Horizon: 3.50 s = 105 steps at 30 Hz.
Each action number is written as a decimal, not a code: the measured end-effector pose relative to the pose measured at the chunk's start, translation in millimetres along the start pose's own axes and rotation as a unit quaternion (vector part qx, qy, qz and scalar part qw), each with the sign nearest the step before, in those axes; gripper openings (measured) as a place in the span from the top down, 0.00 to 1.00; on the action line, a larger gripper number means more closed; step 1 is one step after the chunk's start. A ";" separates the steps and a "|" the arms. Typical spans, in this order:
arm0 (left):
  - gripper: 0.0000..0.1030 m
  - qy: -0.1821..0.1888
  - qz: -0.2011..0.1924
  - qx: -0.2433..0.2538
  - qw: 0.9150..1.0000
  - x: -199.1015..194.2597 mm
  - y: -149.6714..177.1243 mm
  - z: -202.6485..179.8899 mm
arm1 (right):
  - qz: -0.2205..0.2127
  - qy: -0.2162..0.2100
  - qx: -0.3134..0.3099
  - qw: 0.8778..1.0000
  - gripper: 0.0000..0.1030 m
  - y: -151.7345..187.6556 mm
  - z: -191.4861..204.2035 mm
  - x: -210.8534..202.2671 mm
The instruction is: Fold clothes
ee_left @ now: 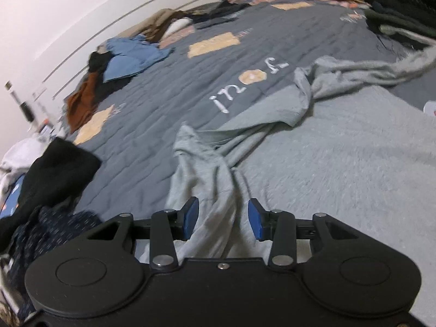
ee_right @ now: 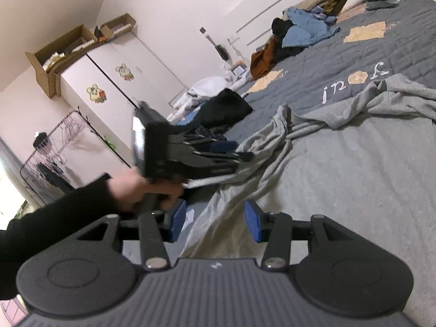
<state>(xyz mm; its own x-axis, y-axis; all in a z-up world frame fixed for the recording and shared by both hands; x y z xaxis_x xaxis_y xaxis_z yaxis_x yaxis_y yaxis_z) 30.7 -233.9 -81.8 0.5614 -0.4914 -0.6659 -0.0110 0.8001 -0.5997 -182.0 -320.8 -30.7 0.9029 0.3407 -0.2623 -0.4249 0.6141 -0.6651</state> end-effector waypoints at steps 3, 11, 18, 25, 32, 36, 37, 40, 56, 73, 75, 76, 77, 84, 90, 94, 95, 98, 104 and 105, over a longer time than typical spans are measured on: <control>0.61 0.000 0.007 0.014 1.000 17.6 -0.9 -8.1 | -0.015 -0.010 0.004 1.000 0.54 -2.7 -3.0 -6.1; 0.88 -0.004 0.034 0.013 0.999 45.6 5.0 1.5 | -0.034 -0.035 0.015 0.999 0.53 -6.8 -8.3 -10.8; 0.98 -0.022 0.011 -0.059 0.998 28.7 -2.9 63.4 | -0.039 -0.034 0.017 0.998 0.52 -5.6 -7.6 -12.8; 0.98 -0.097 0.021 -0.165 0.981 38.0 -1.0 141.7 | -0.043 -0.029 0.019 0.998 0.51 -4.8 -9.2 -13.2; 0.98 -0.179 0.095 -0.210 0.956 70.3 21.8 179.8 | -0.043 -0.018 0.022 0.999 0.51 -3.7 -13.6 -14.0; 0.96 -0.162 0.084 -0.239 0.954 57.4 25.0 185.7 | -0.045 -0.015 0.025 0.999 0.51 -4.1 -14.7 -14.9; 0.96 -0.151 0.079 -0.238 0.956 51.6 23.7 184.0 | -0.045 -0.015 0.026 0.999 0.51 -4.2 -14.9 -15.1; 0.96 -0.104 0.040 -0.179 0.978 33.9 9.3 153.3 | -0.046 -0.014 0.027 0.998 0.51 -4.5 -14.5 -16.1; 0.63 -0.036 0.011 0.036 0.999 78.6 -20.0 51.1 | -0.060 -0.002 0.031 0.998 0.51 -7.2 -17.8 -27.1; 0.99 -0.070 -0.025 -0.076 0.994 113.9 -50.0 119.0 | -0.050 0.020 0.042 0.998 0.51 -6.3 -33.2 -21.4; 0.99 -0.079 -0.021 -0.089 0.993 120.0 -55.1 123.3 | -0.048 0.023 0.043 0.998 0.51 -5.9 -34.7 -21.2; 0.99 -0.087 -0.017 -0.092 0.992 123.3 -56.1 122.7 | -0.049 0.024 0.043 0.998 0.51 -5.9 -34.9 -21.6; 0.98 -0.085 -0.006 -0.095 0.992 127.0 -56.0 121.5 | -0.050 0.024 0.044 0.998 0.51 -5.9 -35.0 -22.0; 0.90 -0.037 0.014 -0.081 0.996 119.1 -48.3 93.7 | -0.054 0.024 0.046 0.997 0.51 -6.7 -35.1 -26.0; 0.68 0.017 -0.038 -0.025 0.999 83.2 -50.7 43.0 | -0.060 0.021 0.043 0.997 0.51 -7.6 -31.8 -29.8; 0.67 0.045 -0.059 0.027 0.997 76.0 -61.3 2.3 | -0.061 0.022 0.039 0.997 0.51 -8.1 -29.8 -30.9; 0.66 0.049 -0.062 0.041 0.996 76.8 -64.4 -7.6 | -0.062 0.022 0.039 0.997 0.51 -8.2 -29.7 -31.5; 0.63 0.059 -0.066 0.072 0.993 85.0 -72.7 -32.9 | -0.062 0.023 0.041 0.997 0.51 -8.3 -30.0 -32.7; 0.56 0.063 -0.055 0.105 0.991 111.1 -80.3 -60.1 | -0.063 0.022 0.041 0.997 0.51 -8.3 -29.5 -34.8; 0.56 0.062 -0.055 0.109 0.991 114.1 -81.1 -62.2 | -0.063 0.022 0.042 0.997 0.51 -8.3 -29.9 -35.0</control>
<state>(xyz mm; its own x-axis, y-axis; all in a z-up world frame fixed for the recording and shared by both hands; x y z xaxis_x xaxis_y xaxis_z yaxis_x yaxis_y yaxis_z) 44.1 -376.2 -136.7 0.4423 -0.6073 -0.6599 0.2315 0.7882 -0.5702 -208.1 -359.1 -36.9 0.9507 0.2270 -0.2112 -0.3100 0.7082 -0.6343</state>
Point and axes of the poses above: each gripper's, at about its wrist camera, not at the fingertips, and x roughly the way its jaws point, z to its left, y to its underside, the point moved 1 cm from there along x, roughly the way its jaws point, and after that the axes turned 6 degrees about -y, right-handed, at the moved point
